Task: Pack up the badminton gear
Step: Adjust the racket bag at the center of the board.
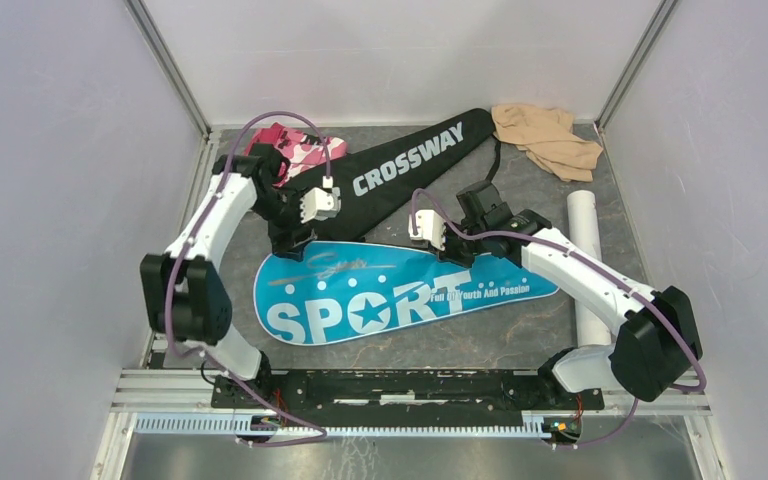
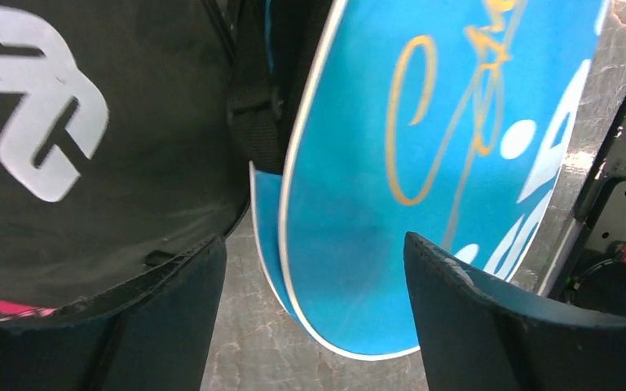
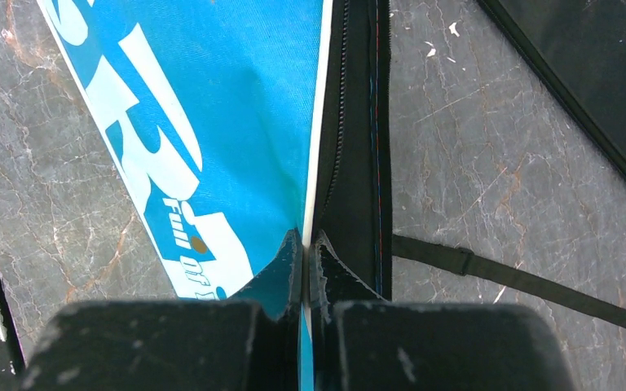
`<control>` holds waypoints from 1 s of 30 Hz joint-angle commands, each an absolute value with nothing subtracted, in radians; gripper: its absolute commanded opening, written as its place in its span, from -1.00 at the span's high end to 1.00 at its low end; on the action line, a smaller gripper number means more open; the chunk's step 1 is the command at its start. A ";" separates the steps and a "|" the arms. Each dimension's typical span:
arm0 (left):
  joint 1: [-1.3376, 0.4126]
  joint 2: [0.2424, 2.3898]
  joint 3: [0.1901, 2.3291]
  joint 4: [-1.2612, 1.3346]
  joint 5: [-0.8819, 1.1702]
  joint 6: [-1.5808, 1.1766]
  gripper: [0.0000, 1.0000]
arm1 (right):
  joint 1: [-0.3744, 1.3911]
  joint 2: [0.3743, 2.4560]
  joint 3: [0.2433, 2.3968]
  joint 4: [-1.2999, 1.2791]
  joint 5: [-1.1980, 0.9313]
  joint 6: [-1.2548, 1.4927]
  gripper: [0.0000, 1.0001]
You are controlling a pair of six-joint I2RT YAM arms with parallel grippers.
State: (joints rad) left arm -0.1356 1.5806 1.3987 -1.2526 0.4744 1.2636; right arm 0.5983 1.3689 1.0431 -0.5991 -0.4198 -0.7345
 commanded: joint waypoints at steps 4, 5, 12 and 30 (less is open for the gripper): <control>-0.044 1.864 1.633 -1.439 0.529 1.260 -0.97 | 0.604 1.336 1.041 -0.557 -0.423 -0.724 0.99; -0.037 1.905 1.663 -1.463 0.542 1.253 -0.99 | 0.603 1.337 1.038 -0.555 -0.422 -0.723 1.00; -0.034 1.998 1.656 -1.466 0.599 1.259 -0.97 | 0.604 1.331 1.026 -0.545 -0.411 -0.716 1.00; -0.083 1.993 1.580 -1.466 0.680 1.221 0.24 | 0.606 1.337 1.021 -0.531 -0.393 -0.692 1.00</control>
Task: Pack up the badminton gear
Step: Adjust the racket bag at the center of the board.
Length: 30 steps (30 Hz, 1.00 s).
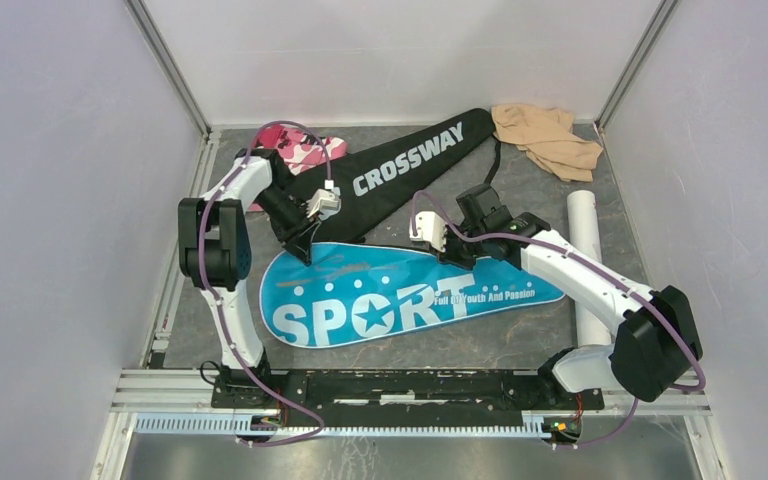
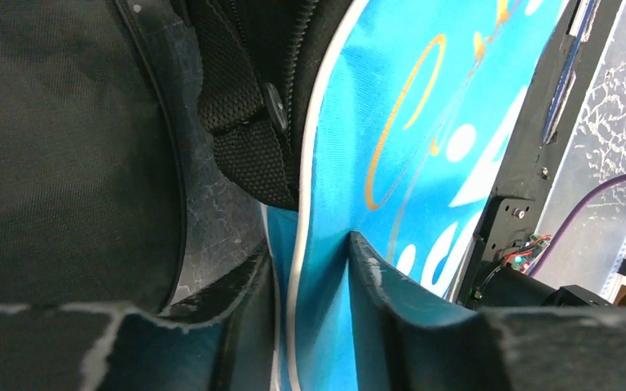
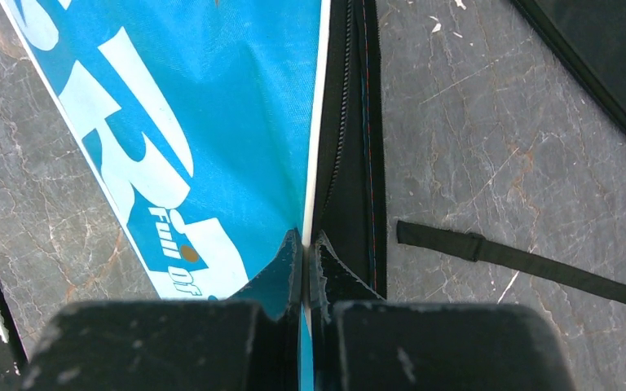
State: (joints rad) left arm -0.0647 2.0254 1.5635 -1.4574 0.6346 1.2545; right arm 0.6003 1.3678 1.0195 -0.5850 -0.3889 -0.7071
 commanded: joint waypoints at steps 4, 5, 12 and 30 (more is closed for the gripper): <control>-0.084 1.915 1.631 -1.466 0.660 1.212 0.80 | 0.608 1.332 1.009 -0.531 -0.384 -0.692 0.97; -0.084 1.893 1.644 -1.466 0.660 1.217 0.92 | 0.608 1.333 1.009 -0.534 -0.378 -0.692 0.94; -0.114 1.651 1.587 -1.465 0.679 1.363 0.96 | 0.608 1.331 1.045 -0.559 -0.302 -0.707 0.45; -0.207 1.250 1.413 -1.155 0.621 1.478 0.96 | 0.604 1.191 1.157 -0.696 -0.218 -0.763 -0.96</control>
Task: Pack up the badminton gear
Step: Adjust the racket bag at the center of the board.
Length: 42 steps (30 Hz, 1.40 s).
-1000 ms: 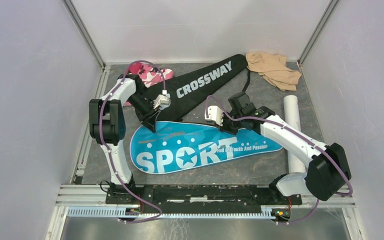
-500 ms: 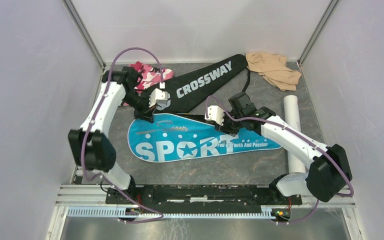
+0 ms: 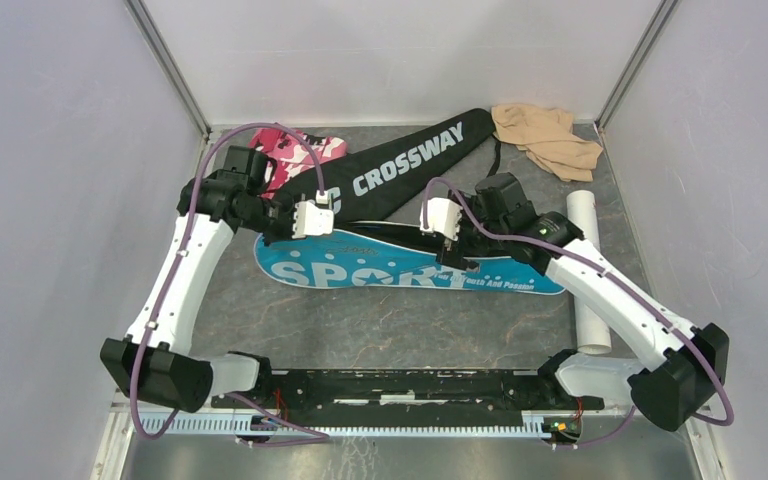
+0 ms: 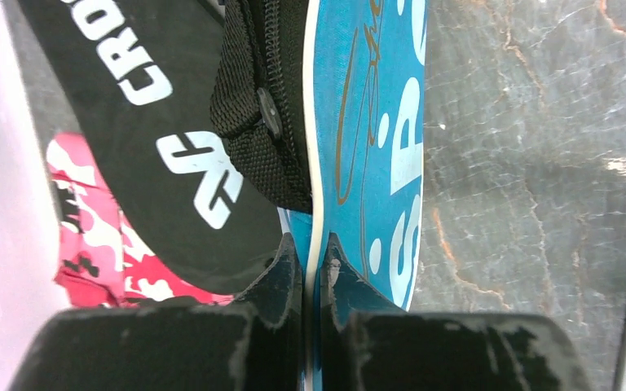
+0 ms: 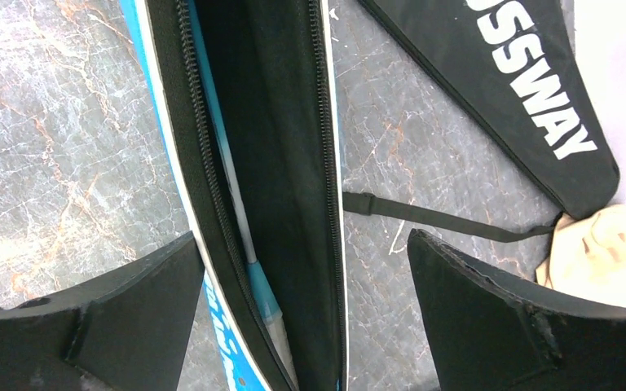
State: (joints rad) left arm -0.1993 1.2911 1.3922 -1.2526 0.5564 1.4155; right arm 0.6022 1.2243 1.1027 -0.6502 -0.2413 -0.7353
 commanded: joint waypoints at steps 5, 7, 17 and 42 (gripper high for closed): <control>-0.210 1.234 1.404 -1.127 0.620 1.504 0.96 | 0.591 1.161 1.102 -0.699 -0.260 -0.753 -0.97; -0.212 1.227 1.400 -1.118 0.617 1.521 0.96 | 0.584 1.151 1.093 -0.699 -0.268 -0.752 -0.96; -0.212 1.185 1.379 -1.168 0.679 1.666 0.96 | 0.537 1.197 1.066 -0.679 -0.274 -0.768 -0.96; -0.212 1.172 1.210 -0.976 0.762 1.555 0.81 | 0.471 1.363 1.071 -0.709 -0.579 -0.819 0.50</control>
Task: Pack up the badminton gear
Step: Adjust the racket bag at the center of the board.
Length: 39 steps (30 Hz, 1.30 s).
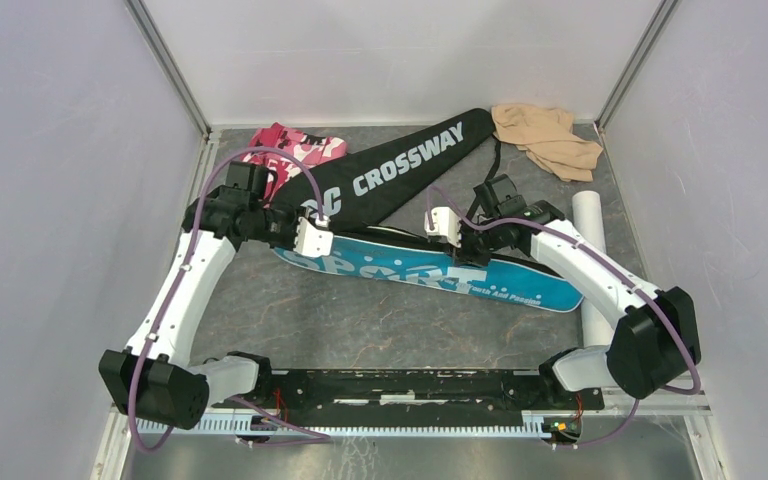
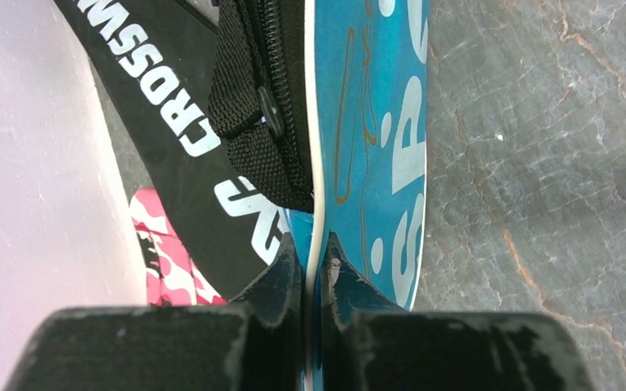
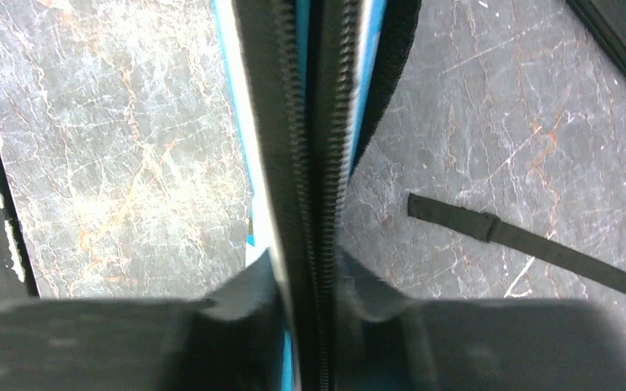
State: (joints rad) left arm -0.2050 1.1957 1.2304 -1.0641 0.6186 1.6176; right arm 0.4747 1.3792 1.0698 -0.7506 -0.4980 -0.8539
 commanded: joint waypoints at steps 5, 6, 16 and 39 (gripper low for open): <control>-0.212 1.179 1.213 -0.994 0.856 1.487 0.00 | 0.470 1.328 1.021 -0.629 -0.493 -0.775 1.00; -0.212 1.181 1.220 -1.005 0.872 1.486 -0.28 | 0.472 1.319 1.012 -0.621 -0.484 -0.774 1.00; -0.242 1.240 1.360 -1.012 1.086 1.447 -1.00 | 0.473 1.315 0.990 -0.600 -0.514 -0.749 1.00; -0.572 1.654 1.636 -1.235 0.706 1.426 -0.55 | 0.476 1.244 0.938 -0.581 -0.474 -0.746 0.99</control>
